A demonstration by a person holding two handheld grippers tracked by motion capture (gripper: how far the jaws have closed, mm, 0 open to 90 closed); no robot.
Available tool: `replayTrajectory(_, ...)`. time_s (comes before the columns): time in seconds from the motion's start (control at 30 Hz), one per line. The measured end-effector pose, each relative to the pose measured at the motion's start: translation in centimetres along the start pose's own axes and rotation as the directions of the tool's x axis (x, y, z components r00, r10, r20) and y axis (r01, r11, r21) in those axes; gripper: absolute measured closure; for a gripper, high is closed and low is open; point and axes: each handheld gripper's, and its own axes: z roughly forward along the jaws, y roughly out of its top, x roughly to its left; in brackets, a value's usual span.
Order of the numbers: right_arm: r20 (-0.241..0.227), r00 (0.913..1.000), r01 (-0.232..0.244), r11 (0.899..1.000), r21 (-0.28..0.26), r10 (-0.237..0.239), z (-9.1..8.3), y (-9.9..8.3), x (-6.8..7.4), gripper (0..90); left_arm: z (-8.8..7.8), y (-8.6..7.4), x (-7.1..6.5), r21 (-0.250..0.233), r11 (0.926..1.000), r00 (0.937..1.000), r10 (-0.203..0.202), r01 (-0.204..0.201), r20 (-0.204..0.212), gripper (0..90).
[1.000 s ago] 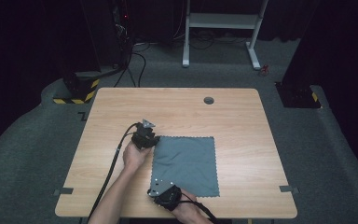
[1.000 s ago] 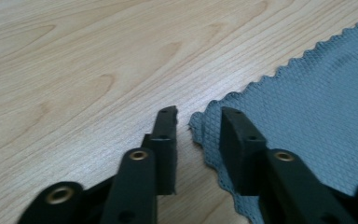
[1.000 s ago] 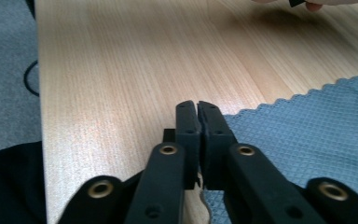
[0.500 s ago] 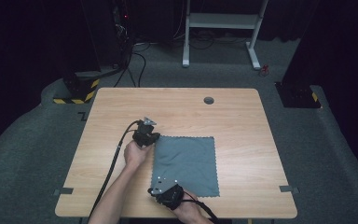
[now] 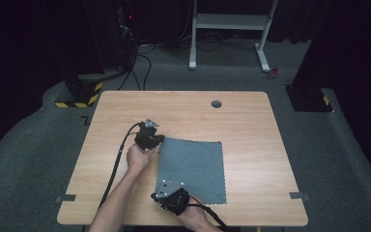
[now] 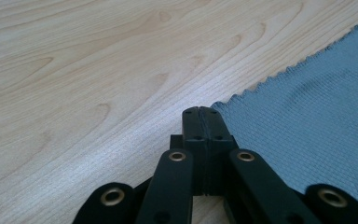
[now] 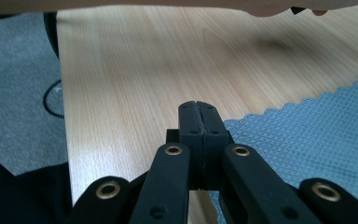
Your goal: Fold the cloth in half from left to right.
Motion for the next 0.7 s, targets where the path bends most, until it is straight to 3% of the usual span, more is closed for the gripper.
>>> replayTrajectory(0.03,-0.003,1.0000,-0.001,1.000,-0.006,0.001,0.0,0.2,-0.1,90.0,-0.1,0.0,0.2,-0.004,0.9999,0.9999,-0.013,0.013,0.005,90.0)
replayTrajectory(0.17,-0.009,0.9999,0.008,1.000,-0.010,-0.008,0.1,0.8,0.1,90.0,-0.4,0.0,0.5,0.003,1.0000,1.0000,-0.001,0.001,-0.001,90.0)
replayTrajectory(0.47,-0.031,0.9994,0.010,0.999,-0.048,-0.012,-0.1,2.0,0.3,90.0,-2.1,0.1,1.3,-0.011,0.9999,0.9999,-0.013,0.013,0.000,90.0)
replayTrajectory(0.57,-0.024,0.9997,0.007,0.998,-0.069,-0.009,-0.6,1.8,0.3,90.0,-2.1,0.2,1.2,-0.018,0.9998,0.9999,-0.011,0.011,-0.001,90.0)
replayTrajectory(0.7,-0.005,0.9993,-0.037,0.996,-0.078,0.037,-1.6,0.4,-0.3,90.0,-1.0,0.4,0.4,-0.004,1.0000,1.0000,-0.003,0.003,0.005,90.0)
